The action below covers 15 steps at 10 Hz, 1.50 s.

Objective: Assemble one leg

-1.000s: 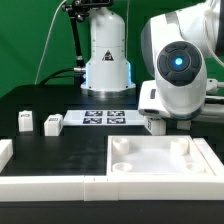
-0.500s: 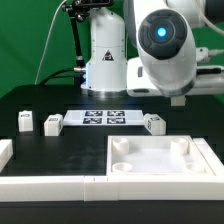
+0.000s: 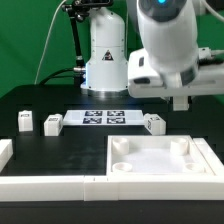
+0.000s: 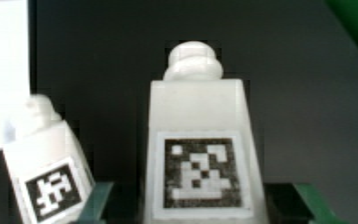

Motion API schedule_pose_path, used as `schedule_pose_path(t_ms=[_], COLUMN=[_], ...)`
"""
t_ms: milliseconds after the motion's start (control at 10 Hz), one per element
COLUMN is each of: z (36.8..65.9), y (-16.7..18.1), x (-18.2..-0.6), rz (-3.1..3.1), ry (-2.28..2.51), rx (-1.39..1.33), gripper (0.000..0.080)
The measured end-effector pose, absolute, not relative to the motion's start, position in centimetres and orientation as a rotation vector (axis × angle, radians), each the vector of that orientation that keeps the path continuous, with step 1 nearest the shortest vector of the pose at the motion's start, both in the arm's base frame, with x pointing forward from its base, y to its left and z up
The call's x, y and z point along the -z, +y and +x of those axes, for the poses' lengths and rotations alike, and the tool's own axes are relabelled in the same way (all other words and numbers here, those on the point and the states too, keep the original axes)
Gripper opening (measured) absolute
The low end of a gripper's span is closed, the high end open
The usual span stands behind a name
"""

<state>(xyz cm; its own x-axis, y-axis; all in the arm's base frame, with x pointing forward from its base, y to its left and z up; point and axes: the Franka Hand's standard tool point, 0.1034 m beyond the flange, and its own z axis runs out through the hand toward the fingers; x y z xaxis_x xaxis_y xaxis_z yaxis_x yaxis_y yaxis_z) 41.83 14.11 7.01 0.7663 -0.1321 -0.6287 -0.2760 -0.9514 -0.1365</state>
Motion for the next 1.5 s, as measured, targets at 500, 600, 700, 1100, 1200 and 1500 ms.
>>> schedule_pose_path(t_ms=[500, 600, 700, 1100, 1200, 1500], z=[45.6, 46.5, 45.9, 47.0, 47.2, 50.3], y=[11.3, 11.3, 11.1, 10.6, 10.3, 10.6], x=[-10.3, -9.9, -9.7, -9.6, -9.8, -11.8], rz=[-2.894, -2.934, -2.955, -2.999, -3.005, -3.003], ry=[0.079, 0.093, 0.092, 0.078, 0.033, -0.057], rx=[-0.561, -0.373, -0.289, 0.239, 0.251, 0.247], gripper=[0.0292, 0.0292, 0.0292, 0.0292, 0.0292, 0.0292])
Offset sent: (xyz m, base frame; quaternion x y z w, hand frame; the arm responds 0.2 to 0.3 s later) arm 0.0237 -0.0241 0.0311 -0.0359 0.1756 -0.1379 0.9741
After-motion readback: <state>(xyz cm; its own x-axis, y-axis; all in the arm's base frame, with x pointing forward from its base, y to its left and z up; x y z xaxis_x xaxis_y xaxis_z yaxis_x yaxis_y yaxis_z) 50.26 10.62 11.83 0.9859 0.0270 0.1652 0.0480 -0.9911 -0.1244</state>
